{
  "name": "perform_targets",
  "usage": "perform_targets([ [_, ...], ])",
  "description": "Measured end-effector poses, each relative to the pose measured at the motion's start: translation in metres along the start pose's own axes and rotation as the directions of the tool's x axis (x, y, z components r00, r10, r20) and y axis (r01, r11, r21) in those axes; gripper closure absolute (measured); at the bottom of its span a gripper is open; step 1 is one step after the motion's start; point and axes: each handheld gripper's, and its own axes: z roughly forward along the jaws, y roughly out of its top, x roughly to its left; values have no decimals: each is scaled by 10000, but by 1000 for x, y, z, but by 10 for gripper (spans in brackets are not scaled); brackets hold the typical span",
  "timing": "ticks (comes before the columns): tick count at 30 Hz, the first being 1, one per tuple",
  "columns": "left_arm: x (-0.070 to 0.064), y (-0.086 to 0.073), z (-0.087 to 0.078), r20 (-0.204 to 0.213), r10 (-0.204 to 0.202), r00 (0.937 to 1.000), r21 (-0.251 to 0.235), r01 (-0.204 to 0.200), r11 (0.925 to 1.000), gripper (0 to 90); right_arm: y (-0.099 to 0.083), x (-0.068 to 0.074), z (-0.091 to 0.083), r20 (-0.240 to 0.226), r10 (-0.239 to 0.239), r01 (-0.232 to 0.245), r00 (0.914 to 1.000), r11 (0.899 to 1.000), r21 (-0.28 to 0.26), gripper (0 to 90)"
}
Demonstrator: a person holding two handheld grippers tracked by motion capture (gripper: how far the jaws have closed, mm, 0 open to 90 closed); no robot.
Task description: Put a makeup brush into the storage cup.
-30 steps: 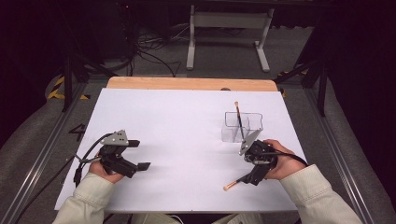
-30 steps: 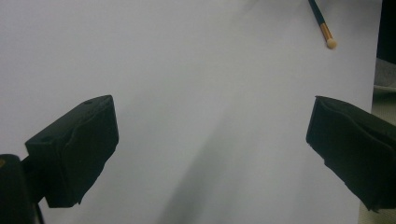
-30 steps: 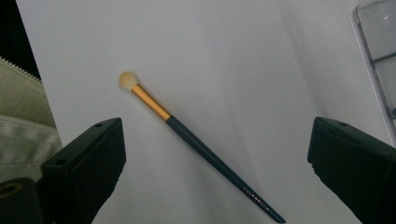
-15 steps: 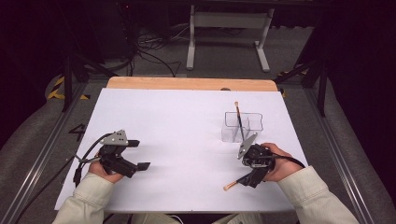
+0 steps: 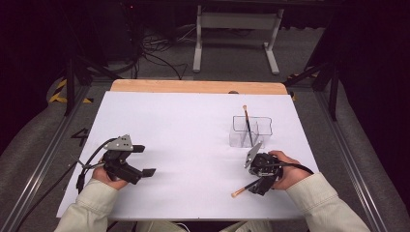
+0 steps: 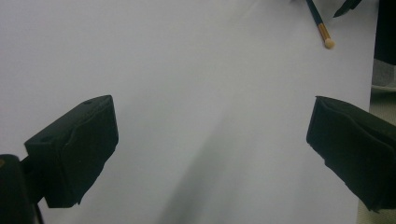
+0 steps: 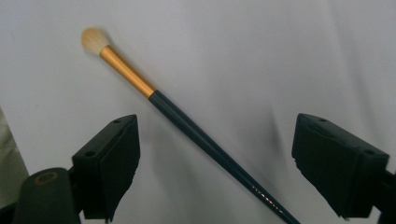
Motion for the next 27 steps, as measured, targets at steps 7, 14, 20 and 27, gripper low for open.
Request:
perform_targets([
  [7, 0, 0, 0, 28, 50, 10000, 0, -50, 10000, 28, 1, 0, 3, -34, -54, 55, 10000, 9997, 250, 233],
  [14, -1, 0, 1, 105, 58, 9999, 6, -58, 10000, 28, 1, -1, 6, -79, -197, 200, 9998, 9989, 430, 325],
  [20, -1, 0, 0, 147, 85, 9999, -14, -85, 10000, 28, 2, 3, 3, -6, -679, 678, 9977, 9958, 619, 539],
  [27, -1, 0, 0, 151, 143, 9998, -19, -143, 9999, 27, 7, 7, 3, -69, -924, 926, 9957, 9904, 1028, 639],
])
